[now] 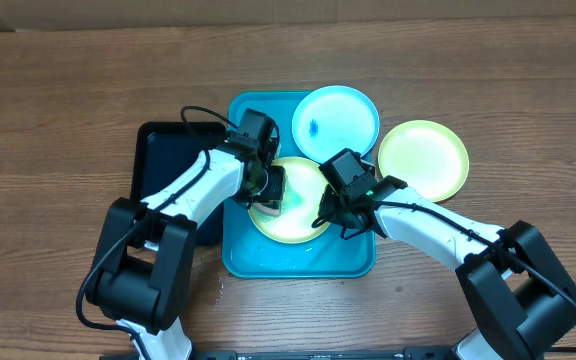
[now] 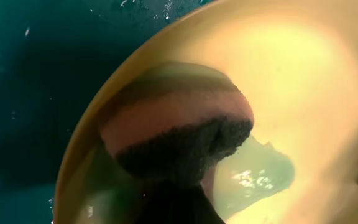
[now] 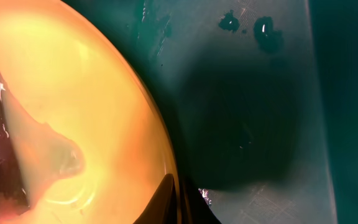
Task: Clean dirty plates on tray and stack at the side
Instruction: 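Scrub the yellow plate with the sponge while the right gripper holds its rim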
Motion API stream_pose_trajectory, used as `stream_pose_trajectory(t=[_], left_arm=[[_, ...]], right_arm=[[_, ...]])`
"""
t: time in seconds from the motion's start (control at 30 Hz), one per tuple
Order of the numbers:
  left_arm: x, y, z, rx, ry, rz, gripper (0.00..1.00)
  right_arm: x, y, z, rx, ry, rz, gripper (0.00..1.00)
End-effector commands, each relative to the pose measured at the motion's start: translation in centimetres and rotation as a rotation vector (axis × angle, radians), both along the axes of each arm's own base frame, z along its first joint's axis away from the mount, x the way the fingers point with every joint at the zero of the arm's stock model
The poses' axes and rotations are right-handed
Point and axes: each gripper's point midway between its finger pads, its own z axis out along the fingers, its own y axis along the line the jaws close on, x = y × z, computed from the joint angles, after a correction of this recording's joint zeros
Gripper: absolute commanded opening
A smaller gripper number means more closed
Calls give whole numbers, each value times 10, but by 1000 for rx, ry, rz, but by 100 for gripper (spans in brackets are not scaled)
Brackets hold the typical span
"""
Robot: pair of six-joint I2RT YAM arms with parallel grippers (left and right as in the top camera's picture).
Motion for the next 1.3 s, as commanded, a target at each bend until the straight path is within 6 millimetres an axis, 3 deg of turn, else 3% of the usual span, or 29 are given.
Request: stream_pose_trajectory(t=[0.0,0.23,0.3,0.4,0.5,0.7,1.0,1.1,1.27], left_arm=[[-21,-20,-11,-143,135,-10,4],[1,-46,61,-422,45,-49,4],[10,-45,80,-418,-19,-58,4],[21,-33,91,-338,-106,-41,4],[25,-20,84,-224,-137,-17,4],[16,-4,51,-45,-100,-1,4],[-8,7,-13,68,108,134,4],[-28,-11,-38,3,239,123,4],[-41,-38,-33,-132,315,83,4]], right_arm=[[1,3,-1,2,0,7,4],[0,3,-1,2,0,7,4],[1,3,-1,2,0,7,4],[0,3,-1,2,0,7,4],[1,3,-1,2,0,7,4],[0,3,-1,2,0,7,4],[1,3,-1,2,0,6,4],[1,3,-1,2,0,6,4],[1,3,-1,2,0,6,4]])
